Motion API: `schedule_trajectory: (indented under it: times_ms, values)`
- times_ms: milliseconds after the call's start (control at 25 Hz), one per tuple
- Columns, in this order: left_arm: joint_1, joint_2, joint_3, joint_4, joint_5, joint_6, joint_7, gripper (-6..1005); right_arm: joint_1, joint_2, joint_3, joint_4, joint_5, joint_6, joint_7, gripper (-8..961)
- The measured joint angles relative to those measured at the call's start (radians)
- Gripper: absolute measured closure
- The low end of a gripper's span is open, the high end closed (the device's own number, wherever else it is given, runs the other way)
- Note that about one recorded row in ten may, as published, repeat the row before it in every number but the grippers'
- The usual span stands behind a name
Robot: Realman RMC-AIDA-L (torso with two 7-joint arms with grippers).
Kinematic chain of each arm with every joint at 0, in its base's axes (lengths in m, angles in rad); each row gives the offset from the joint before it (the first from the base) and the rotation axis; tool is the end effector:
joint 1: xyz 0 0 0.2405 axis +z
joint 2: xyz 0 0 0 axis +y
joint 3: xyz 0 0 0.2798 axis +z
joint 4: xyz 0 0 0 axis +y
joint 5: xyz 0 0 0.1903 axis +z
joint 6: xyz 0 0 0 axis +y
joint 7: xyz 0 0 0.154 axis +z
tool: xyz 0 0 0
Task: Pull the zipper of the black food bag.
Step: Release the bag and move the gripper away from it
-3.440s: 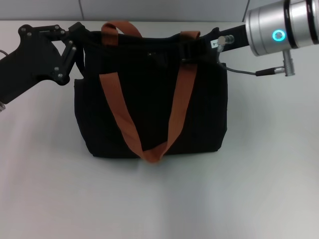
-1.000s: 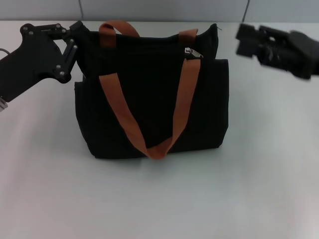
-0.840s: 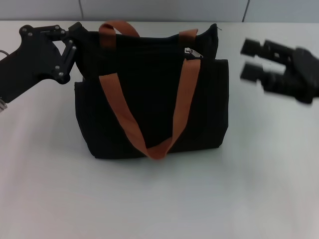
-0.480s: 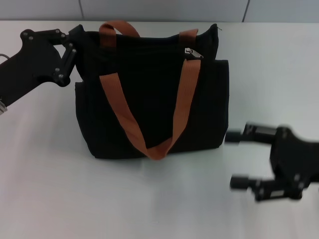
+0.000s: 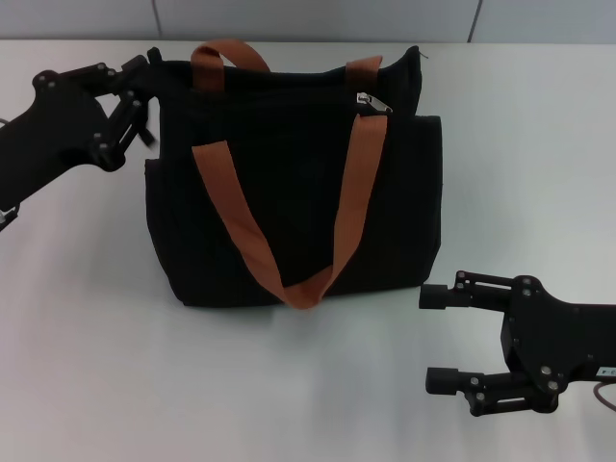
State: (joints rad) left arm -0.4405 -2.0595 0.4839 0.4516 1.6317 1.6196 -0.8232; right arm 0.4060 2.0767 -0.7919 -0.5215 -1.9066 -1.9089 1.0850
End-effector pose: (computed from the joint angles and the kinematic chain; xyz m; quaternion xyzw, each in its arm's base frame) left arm -0.2825 0.3201 0.0227 -0.8505 -0.0842 -0.3873 0.3458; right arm 0.2604 0.2384 -0.0334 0.9302 -0.1162 -0.3482 0.0086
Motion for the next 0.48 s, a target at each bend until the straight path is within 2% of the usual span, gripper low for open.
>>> schedule_trajectory:
  times_ms: [200,240,280,320,360,400,440,480]
  values:
    - [0.022,0.013,0.023,0.074,0.032,0.008,-0.138,811,0.002,0.001,-0.002,0.003,-0.001,0.010,0.000,136]
    - [0.026,0.023,0.036,0.107,0.055,0.017,-0.197,810,0.004,0.001,-0.003,0.006,-0.001,0.022,0.000,136]
    - [0.029,0.041,0.054,0.155,0.095,0.036,-0.286,810,0.006,0.002,-0.004,0.010,-0.001,0.027,0.000,136]
    - [0.029,0.041,0.054,0.155,0.095,0.036,-0.286,777,0.008,0.002,-0.005,0.014,-0.001,0.032,-0.001,136]
    - [0.029,0.065,0.064,0.195,0.143,0.073,-0.371,745,0.011,0.002,-0.005,0.019,-0.002,0.038,-0.001,136]
    - [0.029,0.065,0.064,0.195,0.143,0.073,-0.371,712,0.011,0.002,-0.005,0.019,-0.002,0.038,-0.001,136]
    - [0.024,0.092,0.066,0.226,0.188,0.126,-0.451,679,0.017,0.002,-0.006,0.028,-0.009,0.051,-0.001,136]
    - [0.024,0.092,0.066,0.226,0.188,0.126,-0.451,647,0.017,0.002,-0.006,0.028,-0.009,0.051,-0.001,136]
